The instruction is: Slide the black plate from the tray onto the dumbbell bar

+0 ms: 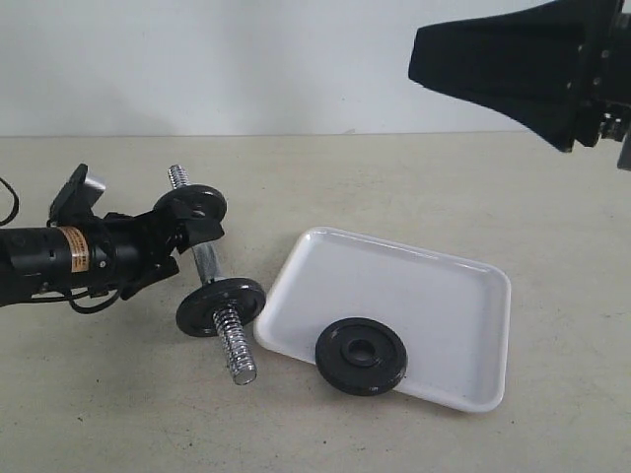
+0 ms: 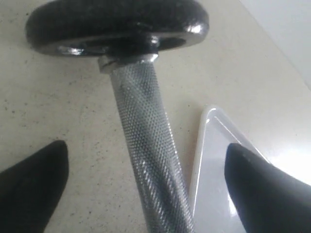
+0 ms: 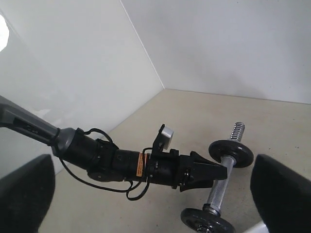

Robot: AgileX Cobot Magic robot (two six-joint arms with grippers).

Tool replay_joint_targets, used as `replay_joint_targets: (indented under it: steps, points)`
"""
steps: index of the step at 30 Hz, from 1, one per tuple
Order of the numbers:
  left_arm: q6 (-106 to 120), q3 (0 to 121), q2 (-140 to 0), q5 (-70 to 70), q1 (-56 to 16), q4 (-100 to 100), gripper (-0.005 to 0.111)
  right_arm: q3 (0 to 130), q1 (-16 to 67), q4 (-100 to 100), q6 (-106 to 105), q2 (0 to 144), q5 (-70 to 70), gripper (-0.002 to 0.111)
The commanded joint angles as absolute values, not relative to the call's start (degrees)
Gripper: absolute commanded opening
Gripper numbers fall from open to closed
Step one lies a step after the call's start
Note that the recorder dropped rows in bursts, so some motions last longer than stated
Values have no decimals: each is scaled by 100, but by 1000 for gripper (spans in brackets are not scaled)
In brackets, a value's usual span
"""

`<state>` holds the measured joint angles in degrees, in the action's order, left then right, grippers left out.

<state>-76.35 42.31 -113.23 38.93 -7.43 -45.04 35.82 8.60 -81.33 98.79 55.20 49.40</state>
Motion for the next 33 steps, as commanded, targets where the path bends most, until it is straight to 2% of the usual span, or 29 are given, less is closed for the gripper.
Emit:
replay_joint_targets:
  steps: [1,9,15,24,33]
  points:
    - [-7647,4389,-11341,3938,-788,-4497,80,3601,855,-8182,9857,5538,4989,105]
    - [-7647,4427,-11341,3737,-788,-5086,80,3601,855,-8182,9857,5538,4989,105]
    - [-7688,4427,-11341,4400,-788,-5358,80,3601,855,-8191,9857,5538,4989,105]
    - [-7639,4427,-11341,4410,-776,-5737,80,3601,855,-8509,9914,5538,4989,105]
    - [-7988,4427,-11197,4410,-287,-6403,80,3601,855,-8509,10018,5538,5122,105]
